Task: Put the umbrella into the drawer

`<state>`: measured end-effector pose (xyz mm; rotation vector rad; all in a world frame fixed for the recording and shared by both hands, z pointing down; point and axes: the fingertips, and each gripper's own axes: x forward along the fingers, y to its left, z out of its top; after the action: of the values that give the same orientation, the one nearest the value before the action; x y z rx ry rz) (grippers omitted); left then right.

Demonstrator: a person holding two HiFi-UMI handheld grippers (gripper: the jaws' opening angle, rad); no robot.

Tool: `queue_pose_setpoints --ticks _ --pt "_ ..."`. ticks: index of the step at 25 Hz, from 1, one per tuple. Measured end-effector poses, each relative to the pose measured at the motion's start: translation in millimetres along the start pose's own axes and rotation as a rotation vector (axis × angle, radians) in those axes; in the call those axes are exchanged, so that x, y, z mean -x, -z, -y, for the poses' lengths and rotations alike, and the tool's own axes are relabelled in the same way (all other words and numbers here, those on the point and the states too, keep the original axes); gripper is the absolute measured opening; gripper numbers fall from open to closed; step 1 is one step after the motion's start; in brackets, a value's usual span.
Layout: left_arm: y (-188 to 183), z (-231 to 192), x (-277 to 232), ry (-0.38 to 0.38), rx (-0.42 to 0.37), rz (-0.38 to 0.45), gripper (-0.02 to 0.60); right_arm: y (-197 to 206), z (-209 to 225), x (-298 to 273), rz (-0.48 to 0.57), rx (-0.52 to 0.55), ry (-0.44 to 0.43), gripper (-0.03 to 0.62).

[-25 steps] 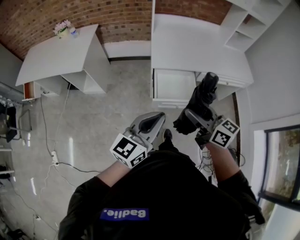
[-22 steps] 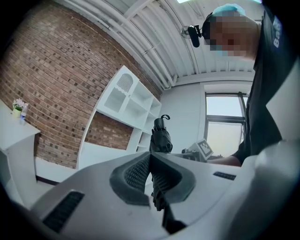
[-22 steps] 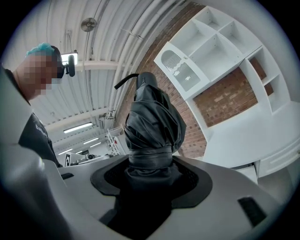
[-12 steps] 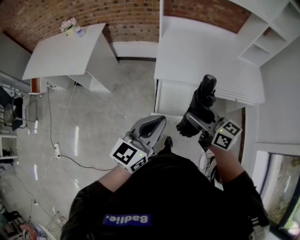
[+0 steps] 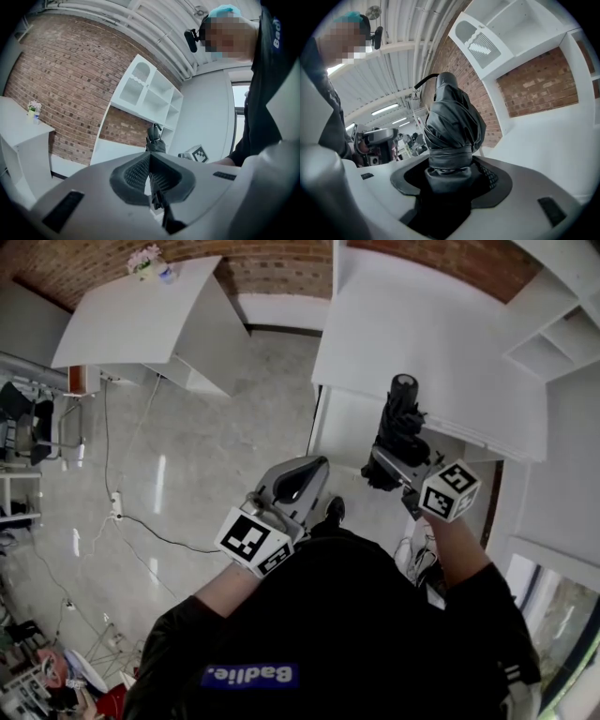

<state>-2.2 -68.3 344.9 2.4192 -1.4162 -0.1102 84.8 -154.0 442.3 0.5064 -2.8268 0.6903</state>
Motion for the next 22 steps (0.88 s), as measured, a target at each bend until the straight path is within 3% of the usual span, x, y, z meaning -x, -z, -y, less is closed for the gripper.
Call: queue_pose_setpoints --ticks 9,22 --pt "0 -15 -11 -0.028 0.022 -0.007 0.002 55 67 -27 -0.213 0.105 0.096 0.274" --pt "7 -45 -13 -0.044 0.055 -0.042 0.002 157 132 -76 -0.523 0.236 0.151 0.273"
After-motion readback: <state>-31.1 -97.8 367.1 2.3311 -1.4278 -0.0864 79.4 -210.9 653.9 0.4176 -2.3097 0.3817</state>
